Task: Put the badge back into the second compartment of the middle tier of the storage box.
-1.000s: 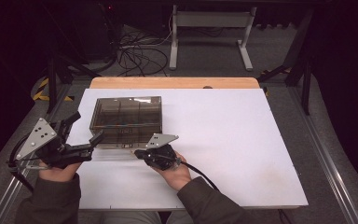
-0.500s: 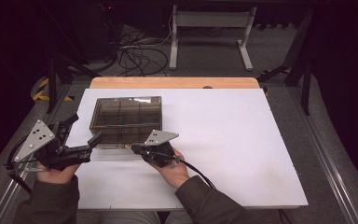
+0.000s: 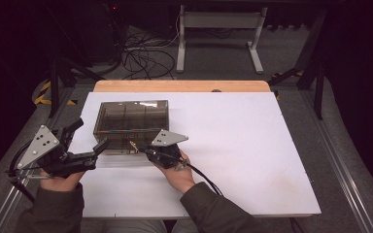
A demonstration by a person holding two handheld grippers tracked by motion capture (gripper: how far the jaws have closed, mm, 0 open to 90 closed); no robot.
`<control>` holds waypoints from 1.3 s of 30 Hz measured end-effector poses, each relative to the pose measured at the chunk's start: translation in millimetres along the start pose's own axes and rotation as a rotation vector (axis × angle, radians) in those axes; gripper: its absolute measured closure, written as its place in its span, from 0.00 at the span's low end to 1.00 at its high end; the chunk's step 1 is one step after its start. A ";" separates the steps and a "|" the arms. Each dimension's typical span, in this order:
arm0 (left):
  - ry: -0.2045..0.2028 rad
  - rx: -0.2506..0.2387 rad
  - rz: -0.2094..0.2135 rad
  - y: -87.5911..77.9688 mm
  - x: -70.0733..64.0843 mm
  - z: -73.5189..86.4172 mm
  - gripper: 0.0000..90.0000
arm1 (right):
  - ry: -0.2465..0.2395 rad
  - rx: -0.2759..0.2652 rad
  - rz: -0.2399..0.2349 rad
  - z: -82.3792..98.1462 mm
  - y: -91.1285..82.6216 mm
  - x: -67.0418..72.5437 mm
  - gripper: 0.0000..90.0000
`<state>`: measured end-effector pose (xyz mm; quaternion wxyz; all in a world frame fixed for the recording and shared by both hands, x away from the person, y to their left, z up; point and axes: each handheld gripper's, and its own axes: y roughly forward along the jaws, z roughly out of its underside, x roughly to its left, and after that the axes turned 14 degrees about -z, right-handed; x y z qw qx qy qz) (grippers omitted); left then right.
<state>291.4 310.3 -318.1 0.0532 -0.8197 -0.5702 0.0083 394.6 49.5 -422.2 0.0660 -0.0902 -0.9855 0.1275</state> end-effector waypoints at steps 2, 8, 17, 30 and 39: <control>-0.001 -0.003 -0.002 -1.1 0.7 -0.2 0.04 | 0.016 -0.040 0.004 -0.1 0.4 -1.1 0.99; -0.012 -0.006 -0.018 -1.6 3.6 1.1 0.04 | 0.011 -0.029 0.014 4.1 6.3 -3.6 0.99; 0.000 0.003 -0.011 0.8 0.4 2.2 0.04 | -0.053 -0.017 0.039 7.3 12.3 -2.3 0.98; 0.002 0.007 -0.013 1.9 -0.7 3.0 0.04 | -0.121 -0.002 0.082 11.0 17.3 -3.5 0.98; 0.001 0.004 -0.012 0.6 -0.6 2.1 0.04 | -0.093 0.026 0.092 15.1 19.7 -7.6 0.98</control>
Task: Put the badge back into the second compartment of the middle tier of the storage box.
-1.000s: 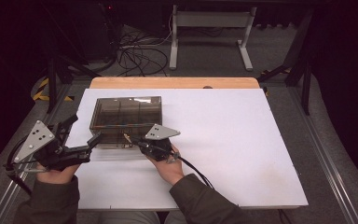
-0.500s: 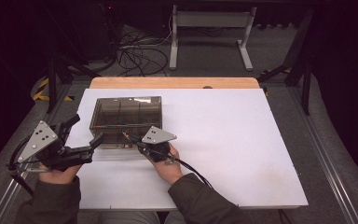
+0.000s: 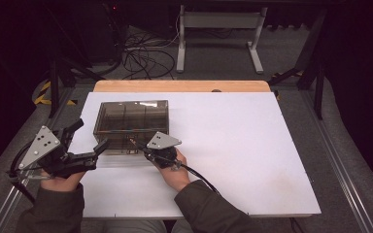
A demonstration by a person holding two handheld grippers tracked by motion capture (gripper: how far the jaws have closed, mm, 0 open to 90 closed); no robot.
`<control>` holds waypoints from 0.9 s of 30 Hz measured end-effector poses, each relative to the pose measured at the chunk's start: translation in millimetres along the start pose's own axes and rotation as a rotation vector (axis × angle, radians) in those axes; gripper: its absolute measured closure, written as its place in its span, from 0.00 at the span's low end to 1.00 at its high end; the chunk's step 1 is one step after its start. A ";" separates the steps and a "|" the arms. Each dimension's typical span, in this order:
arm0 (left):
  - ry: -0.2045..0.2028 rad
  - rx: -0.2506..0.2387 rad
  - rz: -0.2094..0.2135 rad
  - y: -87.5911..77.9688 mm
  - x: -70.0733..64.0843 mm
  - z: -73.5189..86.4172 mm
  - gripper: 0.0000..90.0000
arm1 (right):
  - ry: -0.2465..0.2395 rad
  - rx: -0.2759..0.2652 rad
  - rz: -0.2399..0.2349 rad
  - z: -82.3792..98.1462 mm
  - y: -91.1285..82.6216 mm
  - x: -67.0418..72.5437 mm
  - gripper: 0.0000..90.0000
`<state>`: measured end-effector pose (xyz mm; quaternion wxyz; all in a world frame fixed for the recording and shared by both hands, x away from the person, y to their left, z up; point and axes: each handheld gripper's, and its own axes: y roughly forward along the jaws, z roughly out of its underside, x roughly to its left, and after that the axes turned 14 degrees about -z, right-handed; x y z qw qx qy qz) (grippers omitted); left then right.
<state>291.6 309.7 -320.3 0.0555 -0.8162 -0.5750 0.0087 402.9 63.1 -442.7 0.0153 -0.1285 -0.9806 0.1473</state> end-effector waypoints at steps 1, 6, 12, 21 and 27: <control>0.000 0.001 0.000 0.1 0.0 0.1 0.04 | 0.005 0.002 0.002 0.2 -0.1 -0.3 0.98; -0.002 0.003 0.000 0.6 -0.7 0.4 0.04 | 0.032 -0.002 0.008 1.3 -0.5 -3.2 0.98; 0.001 0.004 0.002 0.8 -0.8 0.5 0.04 | 0.062 -0.007 0.017 2.5 -1.4 -6.2 0.98; 0.002 0.004 0.000 0.9 -0.8 0.7 0.04 | 0.109 -0.012 0.019 4.4 -2.3 -11.1 0.97; 0.004 0.004 0.007 1.2 -1.0 0.7 0.04 | 0.121 -0.009 0.028 5.1 -3.0 -12.8 0.97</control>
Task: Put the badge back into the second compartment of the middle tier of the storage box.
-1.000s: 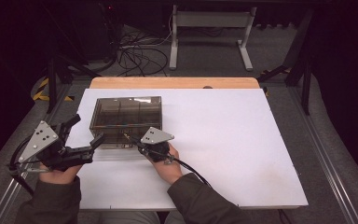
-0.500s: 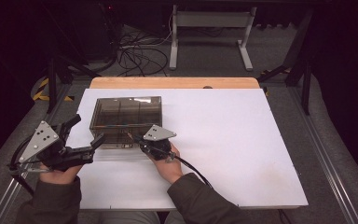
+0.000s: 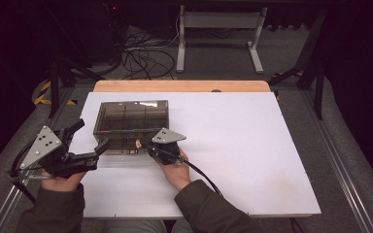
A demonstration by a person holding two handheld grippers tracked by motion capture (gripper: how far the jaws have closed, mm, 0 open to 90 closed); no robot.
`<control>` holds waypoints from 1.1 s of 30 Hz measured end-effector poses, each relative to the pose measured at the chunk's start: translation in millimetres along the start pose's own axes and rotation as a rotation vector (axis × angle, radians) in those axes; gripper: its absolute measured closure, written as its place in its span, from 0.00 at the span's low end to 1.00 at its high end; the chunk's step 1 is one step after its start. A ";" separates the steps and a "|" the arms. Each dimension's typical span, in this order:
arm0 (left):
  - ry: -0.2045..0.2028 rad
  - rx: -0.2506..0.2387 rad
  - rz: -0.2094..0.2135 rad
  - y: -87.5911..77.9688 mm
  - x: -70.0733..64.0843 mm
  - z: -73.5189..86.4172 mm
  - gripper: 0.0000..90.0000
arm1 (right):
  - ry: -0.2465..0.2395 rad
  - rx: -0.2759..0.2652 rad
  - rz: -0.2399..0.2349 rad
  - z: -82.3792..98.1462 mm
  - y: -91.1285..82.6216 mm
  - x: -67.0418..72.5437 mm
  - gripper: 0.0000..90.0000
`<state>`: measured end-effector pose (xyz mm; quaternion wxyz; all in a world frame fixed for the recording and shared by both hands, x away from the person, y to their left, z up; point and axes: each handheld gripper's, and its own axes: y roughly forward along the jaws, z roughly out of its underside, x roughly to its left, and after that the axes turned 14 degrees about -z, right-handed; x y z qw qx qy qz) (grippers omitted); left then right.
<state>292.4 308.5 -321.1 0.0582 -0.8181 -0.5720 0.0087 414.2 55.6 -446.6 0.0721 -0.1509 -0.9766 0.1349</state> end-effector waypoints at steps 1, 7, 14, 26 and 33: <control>0.000 0.000 0.000 0.1 -0.1 0.0 0.04 | 0.000 0.000 0.000 0.0 0.0 0.0 0.97; -0.001 0.001 -0.005 0.1 -0.1 0.3 0.04 | 0.001 -0.002 0.002 0.2 -0.9 0.3 0.96; 0.000 0.005 -0.004 0.8 0.2 1.0 0.04 | 0.004 -0.013 0.002 0.1 -2.2 -0.1 0.93; -0.004 0.002 -0.005 -0.9 0.7 0.0 0.04 | -0.005 -0.030 -0.013 -2.7 -5.7 4.6 0.88; -0.004 -0.005 -0.001 -1.7 1.6 -0.7 0.04 | -0.008 -0.031 -0.030 -5.5 -9.3 6.4 0.82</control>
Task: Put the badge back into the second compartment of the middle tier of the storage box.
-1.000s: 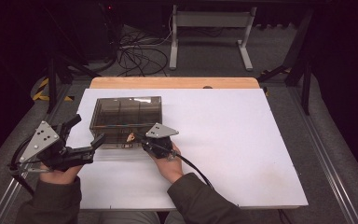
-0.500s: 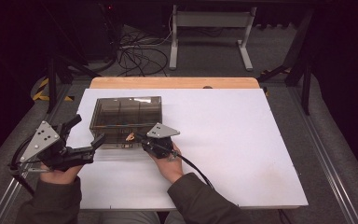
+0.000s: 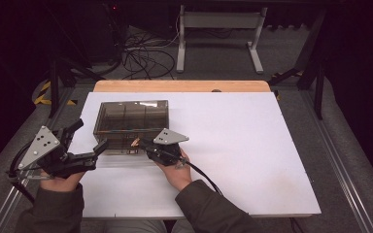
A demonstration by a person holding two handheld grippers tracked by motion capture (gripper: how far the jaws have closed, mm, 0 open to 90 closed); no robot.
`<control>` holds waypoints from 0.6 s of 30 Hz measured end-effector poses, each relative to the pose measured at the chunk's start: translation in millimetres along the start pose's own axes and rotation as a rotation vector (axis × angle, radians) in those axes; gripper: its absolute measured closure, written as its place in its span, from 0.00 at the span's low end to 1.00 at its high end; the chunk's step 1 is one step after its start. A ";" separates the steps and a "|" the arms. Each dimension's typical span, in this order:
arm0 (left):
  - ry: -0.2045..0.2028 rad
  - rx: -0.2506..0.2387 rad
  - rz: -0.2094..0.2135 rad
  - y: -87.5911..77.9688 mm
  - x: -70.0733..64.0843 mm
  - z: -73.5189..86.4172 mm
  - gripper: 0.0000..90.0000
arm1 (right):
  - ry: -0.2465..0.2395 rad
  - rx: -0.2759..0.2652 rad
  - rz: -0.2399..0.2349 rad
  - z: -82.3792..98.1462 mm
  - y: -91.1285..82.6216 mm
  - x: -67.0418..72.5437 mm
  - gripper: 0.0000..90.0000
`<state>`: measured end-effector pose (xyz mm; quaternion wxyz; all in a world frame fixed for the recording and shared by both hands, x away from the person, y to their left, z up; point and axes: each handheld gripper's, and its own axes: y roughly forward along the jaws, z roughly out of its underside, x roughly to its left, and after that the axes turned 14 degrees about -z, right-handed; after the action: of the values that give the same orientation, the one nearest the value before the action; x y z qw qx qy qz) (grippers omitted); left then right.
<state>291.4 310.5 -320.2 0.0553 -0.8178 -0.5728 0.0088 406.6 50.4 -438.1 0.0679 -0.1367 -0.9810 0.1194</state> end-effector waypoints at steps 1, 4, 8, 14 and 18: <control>0.000 -0.001 0.000 -0.1 0.1 -0.1 0.04 | -0.002 0.001 0.000 -0.4 -0.4 0.1 0.80; -0.003 -0.001 -0.004 -0.7 0.2 -0.5 0.04 | -0.005 0.003 -0.006 -1.3 -1.8 0.3 0.76; -0.002 -0.002 -0.004 -1.1 0.5 -0.6 0.04 | -0.005 0.002 -0.011 -3.4 -5.0 0.8 0.69; -0.002 -0.005 0.001 -1.3 0.2 -1.2 0.04 | -0.003 -0.011 -0.020 -5.8 -9.7 2.1 0.64; -0.001 -0.009 -0.001 -2.1 -0.1 -2.1 0.04 | -0.006 -0.010 -0.021 -6.8 -13.6 3.5 0.59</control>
<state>289.6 311.0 -317.9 0.0514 -0.8176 -0.5734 0.0068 401.0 40.2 -427.8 0.0657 -0.1264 -0.9832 0.1139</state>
